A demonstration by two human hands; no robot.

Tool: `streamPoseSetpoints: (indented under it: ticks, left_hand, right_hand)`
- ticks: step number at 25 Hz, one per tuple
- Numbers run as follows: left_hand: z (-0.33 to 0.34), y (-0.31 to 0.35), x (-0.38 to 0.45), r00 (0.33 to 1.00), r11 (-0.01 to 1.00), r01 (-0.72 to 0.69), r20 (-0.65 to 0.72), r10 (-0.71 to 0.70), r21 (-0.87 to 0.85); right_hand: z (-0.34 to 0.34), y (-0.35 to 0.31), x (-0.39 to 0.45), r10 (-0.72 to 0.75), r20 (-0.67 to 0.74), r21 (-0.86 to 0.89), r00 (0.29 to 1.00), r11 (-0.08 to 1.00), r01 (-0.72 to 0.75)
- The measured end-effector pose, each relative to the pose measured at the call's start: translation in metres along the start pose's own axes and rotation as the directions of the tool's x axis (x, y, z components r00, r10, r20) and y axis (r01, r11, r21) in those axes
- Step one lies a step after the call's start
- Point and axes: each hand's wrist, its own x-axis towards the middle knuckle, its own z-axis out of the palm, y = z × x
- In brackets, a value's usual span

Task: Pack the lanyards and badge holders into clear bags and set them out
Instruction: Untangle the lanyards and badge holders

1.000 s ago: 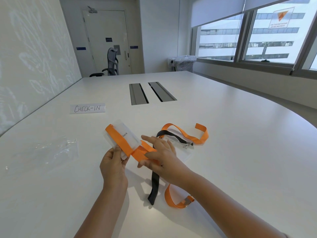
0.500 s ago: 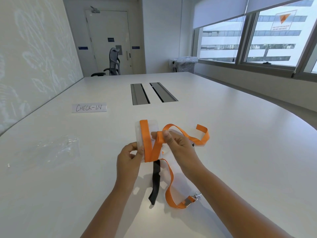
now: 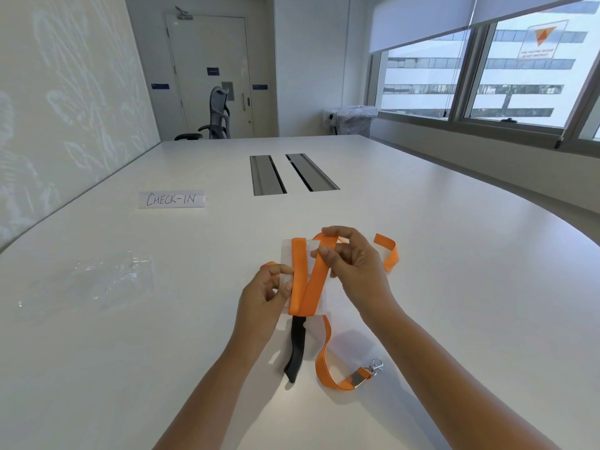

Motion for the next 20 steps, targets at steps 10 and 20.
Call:
streamPoseSetpoints:
  ticks: [10, 20]
  left_hand:
    - [0.0, 0.001, 0.001, 0.999, 0.997, -0.001, -0.035, 0.003, 0.072]
    - [-0.001, 0.001, -0.009, 0.941, 0.896, -0.204, -0.174, 0.291, 0.395]
  right_hand:
    - [-0.005, 0.001, 0.002, -0.052, -0.11, -0.035, 0.993, 0.998, 0.048]
    - [-0.009, 0.0, 0.006, 0.234, 0.129, 0.099, 0.964, 0.964, -0.247]
